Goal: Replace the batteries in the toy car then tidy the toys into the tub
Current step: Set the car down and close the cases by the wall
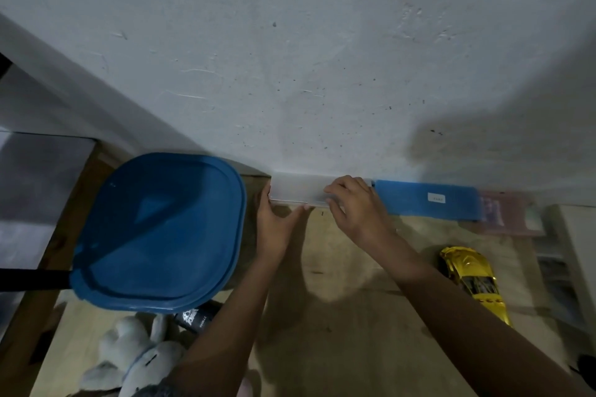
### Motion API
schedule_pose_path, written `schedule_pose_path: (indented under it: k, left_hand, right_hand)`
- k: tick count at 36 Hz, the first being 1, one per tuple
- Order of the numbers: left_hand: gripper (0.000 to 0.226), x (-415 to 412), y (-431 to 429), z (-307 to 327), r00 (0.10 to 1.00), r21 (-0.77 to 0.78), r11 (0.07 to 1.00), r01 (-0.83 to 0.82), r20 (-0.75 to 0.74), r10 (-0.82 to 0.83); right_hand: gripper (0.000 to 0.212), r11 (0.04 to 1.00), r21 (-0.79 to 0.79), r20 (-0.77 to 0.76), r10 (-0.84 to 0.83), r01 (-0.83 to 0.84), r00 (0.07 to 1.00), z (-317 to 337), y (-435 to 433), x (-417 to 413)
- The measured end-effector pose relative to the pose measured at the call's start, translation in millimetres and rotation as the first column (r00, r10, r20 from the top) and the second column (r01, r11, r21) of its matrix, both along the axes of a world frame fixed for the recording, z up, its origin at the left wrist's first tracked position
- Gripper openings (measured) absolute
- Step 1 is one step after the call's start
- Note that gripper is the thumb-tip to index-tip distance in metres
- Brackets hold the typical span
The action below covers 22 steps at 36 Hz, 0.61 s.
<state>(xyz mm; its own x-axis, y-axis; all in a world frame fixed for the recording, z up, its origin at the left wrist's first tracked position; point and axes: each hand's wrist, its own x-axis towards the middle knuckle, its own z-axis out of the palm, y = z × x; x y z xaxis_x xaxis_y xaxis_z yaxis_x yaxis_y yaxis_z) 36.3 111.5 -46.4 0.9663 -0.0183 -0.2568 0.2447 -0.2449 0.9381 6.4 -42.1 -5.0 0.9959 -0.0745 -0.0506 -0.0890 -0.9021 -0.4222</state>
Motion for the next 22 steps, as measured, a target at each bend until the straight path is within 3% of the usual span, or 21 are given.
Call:
schedule_pose_path:
  k: [10, 16, 22]
  left_hand:
    - [0.076, -2.2, 6.2, 0.3, 0.999, -0.039, 0.998, 0.047, -0.003, -0.047]
    - [0.058, -0.2, 3.7, 2.1, 0.994, -0.063, 0.996, -0.068, -0.089, 0.062]
    - [0.055, 1.8, -0.9, 6.5, 0.991, -0.028, 0.995, -0.095, -0.102, 0.092]
  right_hand:
    - [0.03, 1.0, -0.015, -0.039, 0.024, -0.025, 0.999, 1.4, -1.7, 2.6]
    - [0.029, 0.999, -0.033, -0.034, -0.002, 0.001, 0.999, -2.5, 2.1, 2.4]
    - [0.029, 0.996, -0.084, -0.013, 0.004, -0.005, 1.0, -5.4, 4.7, 2.3]
